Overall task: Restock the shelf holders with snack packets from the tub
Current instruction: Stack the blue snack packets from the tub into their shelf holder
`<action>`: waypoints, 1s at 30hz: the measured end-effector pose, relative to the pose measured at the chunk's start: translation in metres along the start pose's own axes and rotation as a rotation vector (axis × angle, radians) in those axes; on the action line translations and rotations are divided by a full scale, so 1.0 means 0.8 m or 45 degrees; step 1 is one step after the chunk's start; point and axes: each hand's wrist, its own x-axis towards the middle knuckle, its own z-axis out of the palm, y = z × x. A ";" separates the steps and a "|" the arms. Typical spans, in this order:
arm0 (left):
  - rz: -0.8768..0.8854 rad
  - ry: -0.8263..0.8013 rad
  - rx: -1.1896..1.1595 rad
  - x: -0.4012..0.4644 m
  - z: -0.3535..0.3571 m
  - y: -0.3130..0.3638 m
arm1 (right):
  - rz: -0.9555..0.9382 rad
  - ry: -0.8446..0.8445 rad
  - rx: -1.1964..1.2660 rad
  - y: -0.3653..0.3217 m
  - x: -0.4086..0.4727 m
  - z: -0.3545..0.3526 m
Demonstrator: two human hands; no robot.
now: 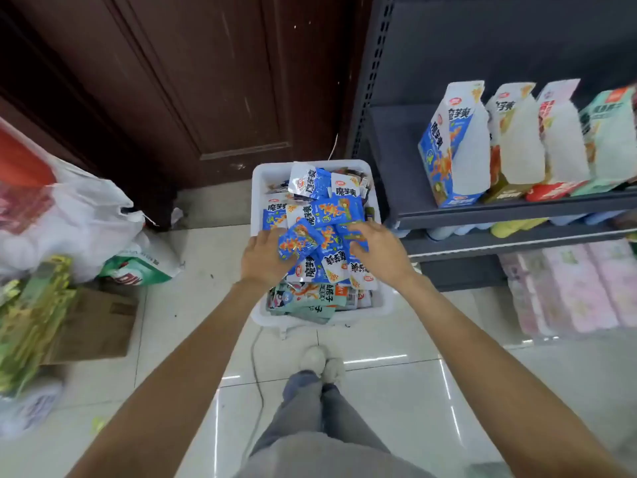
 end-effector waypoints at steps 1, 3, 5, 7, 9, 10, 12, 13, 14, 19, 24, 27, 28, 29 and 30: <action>-0.022 -0.019 0.119 0.003 0.005 -0.001 | -0.028 -0.024 -0.009 0.004 0.017 0.003; -0.054 0.019 0.277 0.004 0.017 -0.007 | -0.100 -0.074 -0.070 0.008 0.052 0.009; -0.082 0.035 0.364 0.003 0.028 -0.013 | -0.143 -0.118 -0.106 0.009 0.087 0.018; -0.096 0.016 0.458 0.004 0.033 -0.020 | -0.153 -0.179 -0.140 0.010 0.117 0.033; -0.077 -0.007 0.534 0.005 0.032 -0.024 | -0.152 -0.263 -0.224 0.012 0.140 0.045; -0.056 -0.013 0.561 0.005 0.032 -0.025 | -0.145 -0.313 -0.293 0.013 0.148 0.049; -0.010 -0.006 0.554 0.005 0.030 -0.028 | -0.133 -0.384 -0.443 0.016 0.155 0.053; 0.010 -0.002 0.537 0.005 0.028 -0.030 | -0.134 -0.388 -0.504 0.018 0.156 0.054; 0.032 0.011 0.515 0.006 0.026 -0.033 | -0.132 -0.367 -0.546 0.018 0.156 0.054; 0.017 0.055 0.276 0.008 0.018 -0.037 | -0.014 0.003 -0.381 0.012 0.135 0.030; -0.134 0.065 -0.733 0.002 -0.009 -0.038 | 0.499 0.122 1.017 0.008 0.063 -0.010; -0.268 -0.016 -1.337 -0.002 -0.030 -0.032 | 0.665 0.052 1.533 0.000 0.030 -0.019; -0.254 -0.038 -1.361 -0.002 -0.037 -0.028 | 0.663 0.048 1.564 -0.003 0.025 -0.022; -0.223 -0.060 -1.356 0.000 -0.044 -0.024 | 0.647 0.051 1.580 -0.006 0.022 -0.025; -0.189 -0.084 -1.342 0.002 -0.050 -0.019 | 0.625 0.058 1.587 -0.009 0.020 -0.029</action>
